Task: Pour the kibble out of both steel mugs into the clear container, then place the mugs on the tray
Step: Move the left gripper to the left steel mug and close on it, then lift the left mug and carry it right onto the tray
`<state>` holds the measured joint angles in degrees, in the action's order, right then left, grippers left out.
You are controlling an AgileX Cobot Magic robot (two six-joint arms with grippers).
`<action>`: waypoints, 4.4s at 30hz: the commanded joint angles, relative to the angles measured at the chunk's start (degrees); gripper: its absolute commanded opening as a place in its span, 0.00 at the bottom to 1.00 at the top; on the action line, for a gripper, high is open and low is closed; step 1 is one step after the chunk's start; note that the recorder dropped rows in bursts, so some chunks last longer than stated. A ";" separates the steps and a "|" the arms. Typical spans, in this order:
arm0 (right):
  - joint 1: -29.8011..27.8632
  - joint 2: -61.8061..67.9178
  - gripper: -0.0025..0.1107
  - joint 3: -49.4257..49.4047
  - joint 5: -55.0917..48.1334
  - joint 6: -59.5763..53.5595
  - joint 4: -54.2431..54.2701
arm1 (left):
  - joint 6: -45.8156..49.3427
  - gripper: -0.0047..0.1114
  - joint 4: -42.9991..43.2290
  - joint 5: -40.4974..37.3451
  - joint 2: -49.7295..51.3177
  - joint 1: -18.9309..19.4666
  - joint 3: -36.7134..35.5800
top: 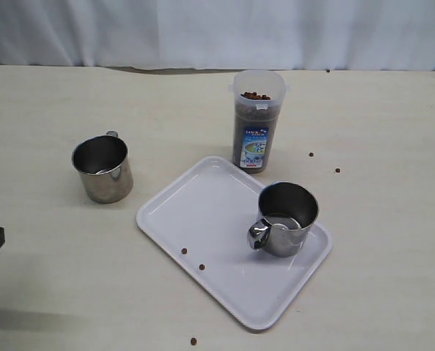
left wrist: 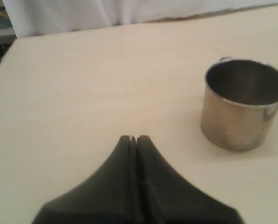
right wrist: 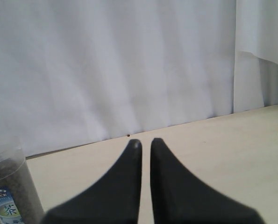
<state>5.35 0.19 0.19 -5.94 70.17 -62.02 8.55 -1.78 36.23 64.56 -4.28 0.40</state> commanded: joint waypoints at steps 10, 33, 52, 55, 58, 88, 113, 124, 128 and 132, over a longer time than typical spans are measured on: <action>0.17 -0.19 0.07 -0.19 -0.36 -0.41 0.25 | -10.34 0.04 38.23 32.92 44.73 14.96 9.79; 0.17 -0.19 0.07 -0.19 -0.36 -0.41 0.25 | -12.78 0.55 67.65 33.74 59.25 25.78 25.74; 0.17 -0.19 0.07 -0.19 -0.36 -0.41 0.25 | -14.06 0.71 59.27 33.74 60.63 15.75 32.45; 0.17 -0.19 0.07 -0.19 -0.36 -0.41 0.25 | -13.95 0.71 56.09 33.74 61.24 13.83 32.45; 0.17 -0.19 0.07 -0.19 -0.36 -0.41 0.25 | -12.79 0.71 56.51 33.74 61.24 12.19 33.66; 0.17 -0.19 0.07 -0.19 -0.36 -0.41 0.25 | -19.53 0.04 62.37 33.74 54.20 7.97 38.67; 0.17 -0.19 0.07 -0.19 -0.36 -0.41 0.25 | -27.05 0.04 62.49 25.38 60.19 -14.50 50.66; 0.17 -0.19 0.07 -0.19 -0.36 -0.41 0.25 | -26.80 0.04 62.10 23.91 61.96 -14.50 50.66; 0.17 -0.19 0.07 -0.19 -0.36 -0.41 0.25 | -26.80 0.04 62.57 23.79 61.96 -14.50 50.66; 0.17 -0.19 0.07 -0.19 -0.36 -0.41 0.25 | -26.80 0.04 62.58 23.65 61.96 -14.50 50.66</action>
<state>5.35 0.19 0.19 -5.94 70.04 -62.02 -17.92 61.23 59.23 126.56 -18.60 50.55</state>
